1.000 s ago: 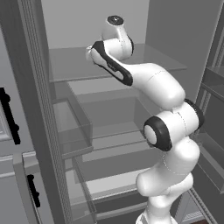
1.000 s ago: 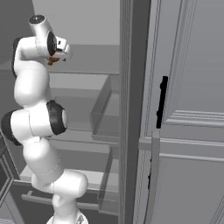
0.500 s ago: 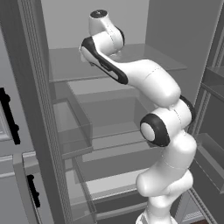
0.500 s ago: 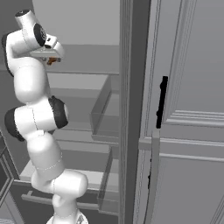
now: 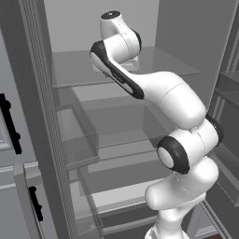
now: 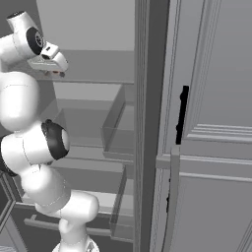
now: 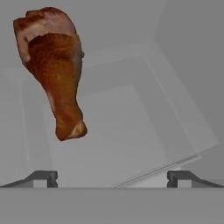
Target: Place one mushroom and one chicken drumstick in each tupperware on the nearby counter, to pack two identical lunches.
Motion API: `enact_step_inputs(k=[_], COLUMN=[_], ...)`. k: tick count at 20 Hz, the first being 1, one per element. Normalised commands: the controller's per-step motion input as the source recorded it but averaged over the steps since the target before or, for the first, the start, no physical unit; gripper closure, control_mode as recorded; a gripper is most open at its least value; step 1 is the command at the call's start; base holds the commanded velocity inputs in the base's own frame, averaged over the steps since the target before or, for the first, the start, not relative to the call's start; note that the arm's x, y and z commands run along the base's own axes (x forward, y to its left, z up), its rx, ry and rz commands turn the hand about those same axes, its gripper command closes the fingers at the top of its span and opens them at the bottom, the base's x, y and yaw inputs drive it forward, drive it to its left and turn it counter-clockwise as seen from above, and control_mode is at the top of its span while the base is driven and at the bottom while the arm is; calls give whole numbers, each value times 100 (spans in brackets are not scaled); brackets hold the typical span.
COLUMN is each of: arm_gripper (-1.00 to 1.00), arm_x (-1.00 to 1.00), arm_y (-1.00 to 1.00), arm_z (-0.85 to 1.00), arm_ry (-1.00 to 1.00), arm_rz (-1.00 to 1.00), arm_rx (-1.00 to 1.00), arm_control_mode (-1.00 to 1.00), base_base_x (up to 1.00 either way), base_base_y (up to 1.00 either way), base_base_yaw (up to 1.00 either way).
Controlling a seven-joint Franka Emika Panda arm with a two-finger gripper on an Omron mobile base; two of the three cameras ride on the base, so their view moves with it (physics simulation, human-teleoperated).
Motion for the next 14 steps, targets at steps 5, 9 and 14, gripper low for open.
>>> enact_step_inputs(k=[5, 9, 14], arm_gripper=[-100, -100, -100], arm_x=[55, 97, 90], arm_y=[-6, 22, 44], arm_z=[-13, -10, -18], arm_ry=[0, 0, 0], arm_rz=[0, 1, 1], arm_rx=[2, 0, -1], arm_control_mode=[-100, -100, -100], base_base_x=[0, 0, 0], base_base_y=[0, 0, 0], base_base_yaw=[0, 0, 0])
